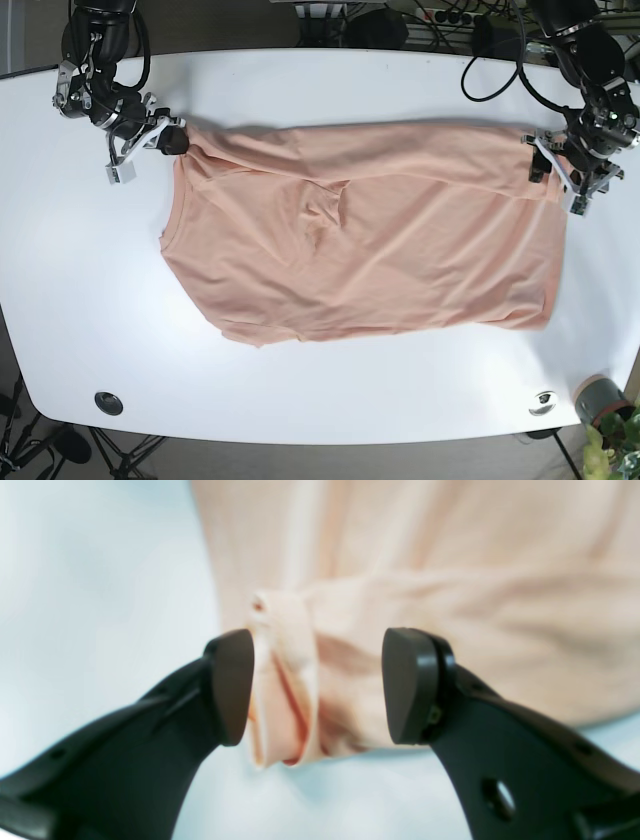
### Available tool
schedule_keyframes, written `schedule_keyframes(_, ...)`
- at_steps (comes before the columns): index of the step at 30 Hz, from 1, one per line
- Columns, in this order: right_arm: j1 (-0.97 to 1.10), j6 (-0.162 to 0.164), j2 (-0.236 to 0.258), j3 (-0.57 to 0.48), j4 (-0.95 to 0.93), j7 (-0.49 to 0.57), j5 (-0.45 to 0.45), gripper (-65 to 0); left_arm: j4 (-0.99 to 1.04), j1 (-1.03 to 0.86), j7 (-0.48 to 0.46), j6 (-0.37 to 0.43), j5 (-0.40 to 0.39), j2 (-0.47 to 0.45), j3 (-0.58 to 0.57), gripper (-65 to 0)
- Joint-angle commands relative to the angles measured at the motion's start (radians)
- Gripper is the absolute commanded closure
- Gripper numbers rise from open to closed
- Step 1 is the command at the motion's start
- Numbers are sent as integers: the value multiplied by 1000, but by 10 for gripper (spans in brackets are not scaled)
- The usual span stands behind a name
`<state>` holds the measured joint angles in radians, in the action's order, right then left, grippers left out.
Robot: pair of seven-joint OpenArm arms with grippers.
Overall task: Fold the T-shirt properly
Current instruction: 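Move the right gripper to the shirt corner and grasp the edge, then hold the shirt edge with both grippers and stretch it taut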
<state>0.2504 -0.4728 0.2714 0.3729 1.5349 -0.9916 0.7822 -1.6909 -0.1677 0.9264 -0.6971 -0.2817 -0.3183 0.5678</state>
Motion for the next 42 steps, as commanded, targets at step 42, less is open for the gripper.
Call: schedule_keyframes(42,-3,-5,18,5,8,21,-125,0,519,73,-125,-1,-1,-282,80,-214)
